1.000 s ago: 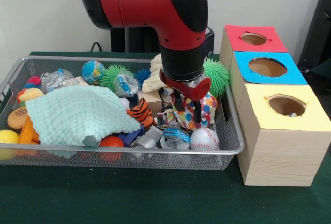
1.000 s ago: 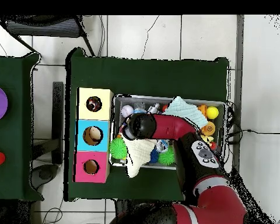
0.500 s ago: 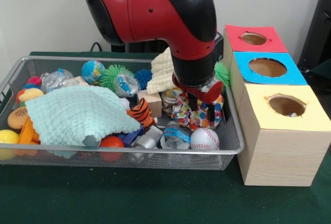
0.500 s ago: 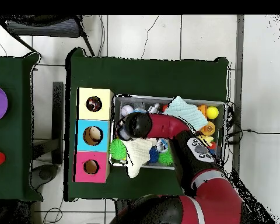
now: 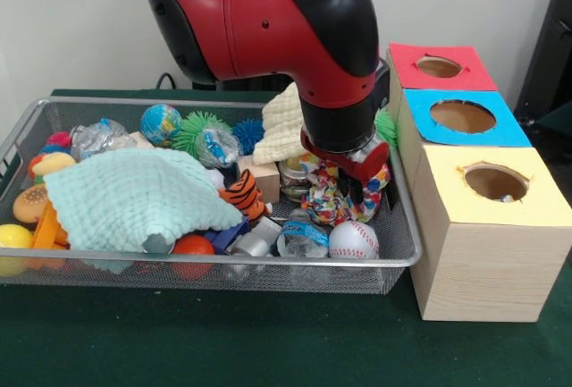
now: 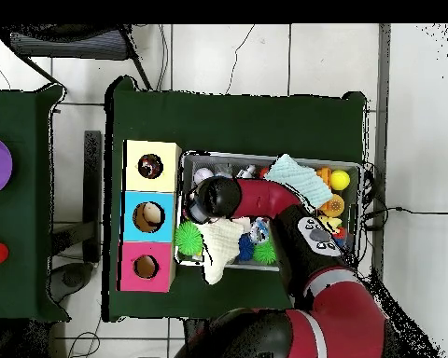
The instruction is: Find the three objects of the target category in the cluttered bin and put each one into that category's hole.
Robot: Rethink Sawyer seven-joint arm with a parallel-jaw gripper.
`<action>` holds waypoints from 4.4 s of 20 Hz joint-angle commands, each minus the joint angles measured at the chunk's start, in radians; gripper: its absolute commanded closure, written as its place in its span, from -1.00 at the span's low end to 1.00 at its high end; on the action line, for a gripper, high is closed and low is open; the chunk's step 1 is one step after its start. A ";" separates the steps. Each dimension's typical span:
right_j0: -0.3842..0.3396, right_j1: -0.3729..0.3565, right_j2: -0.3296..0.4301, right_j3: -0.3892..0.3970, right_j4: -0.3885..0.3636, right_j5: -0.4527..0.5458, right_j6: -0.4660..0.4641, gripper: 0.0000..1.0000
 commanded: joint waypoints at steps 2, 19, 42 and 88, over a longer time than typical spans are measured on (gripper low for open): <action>0.025 -0.009 0.035 -0.031 -0.073 0.096 -0.178 1.00; -0.033 -0.481 0.054 0.161 -0.002 0.130 -0.144 1.00; 0.094 -0.538 0.014 0.232 0.145 0.057 0.098 1.00; 0.152 -0.179 0.015 -0.051 0.103 -0.037 -0.117 -1.00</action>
